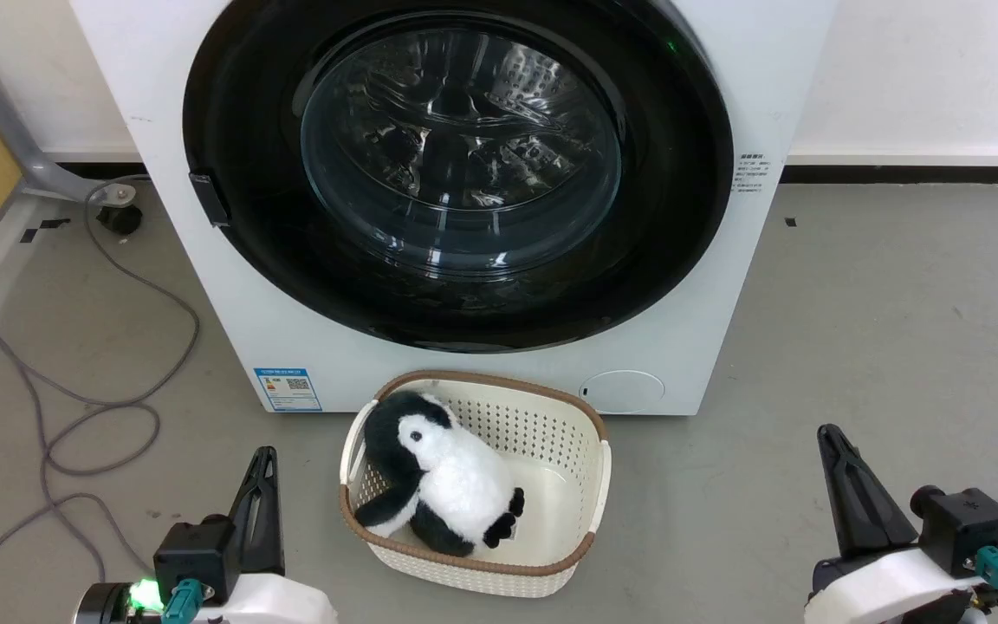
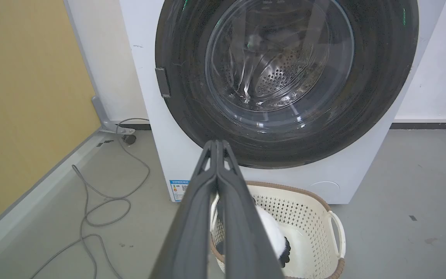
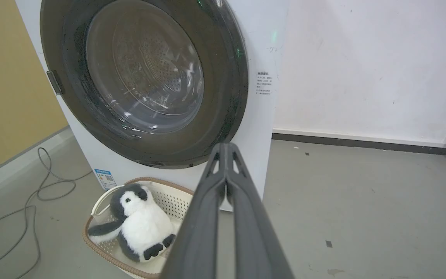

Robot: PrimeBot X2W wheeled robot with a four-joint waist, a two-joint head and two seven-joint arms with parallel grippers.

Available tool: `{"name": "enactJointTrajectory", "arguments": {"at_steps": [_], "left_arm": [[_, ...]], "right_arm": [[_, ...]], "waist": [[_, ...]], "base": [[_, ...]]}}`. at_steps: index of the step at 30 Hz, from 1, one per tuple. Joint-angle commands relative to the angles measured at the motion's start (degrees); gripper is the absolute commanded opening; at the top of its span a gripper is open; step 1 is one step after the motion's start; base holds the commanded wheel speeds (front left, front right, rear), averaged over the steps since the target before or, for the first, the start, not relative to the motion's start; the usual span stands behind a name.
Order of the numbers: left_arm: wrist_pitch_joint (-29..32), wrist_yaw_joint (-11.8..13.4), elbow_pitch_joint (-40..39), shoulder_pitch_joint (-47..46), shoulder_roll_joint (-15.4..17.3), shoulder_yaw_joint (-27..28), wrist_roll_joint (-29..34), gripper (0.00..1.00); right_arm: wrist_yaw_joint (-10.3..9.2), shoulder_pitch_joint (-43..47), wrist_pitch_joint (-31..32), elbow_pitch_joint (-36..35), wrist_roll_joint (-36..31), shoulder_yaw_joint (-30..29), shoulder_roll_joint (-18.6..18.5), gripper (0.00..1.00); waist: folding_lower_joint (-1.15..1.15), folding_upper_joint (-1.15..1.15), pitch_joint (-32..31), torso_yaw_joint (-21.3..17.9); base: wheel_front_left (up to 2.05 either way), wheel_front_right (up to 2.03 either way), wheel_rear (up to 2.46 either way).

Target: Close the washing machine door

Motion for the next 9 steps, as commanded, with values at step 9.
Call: {"name": "enactJointTrajectory", "arguments": {"at_steps": [9], "left_arm": [[1.22,-0.61,-0.22,-1.45,-0.02,0.28,0.83,0.00]], "right_arm": [[-0.03,-0.50,1.21,-0.85,-1.04,0.36,0.19,0.00]], "waist": [[0.00,0.00,0.00,0.11]], "base": [[0.00,0.00,0.00]]}}
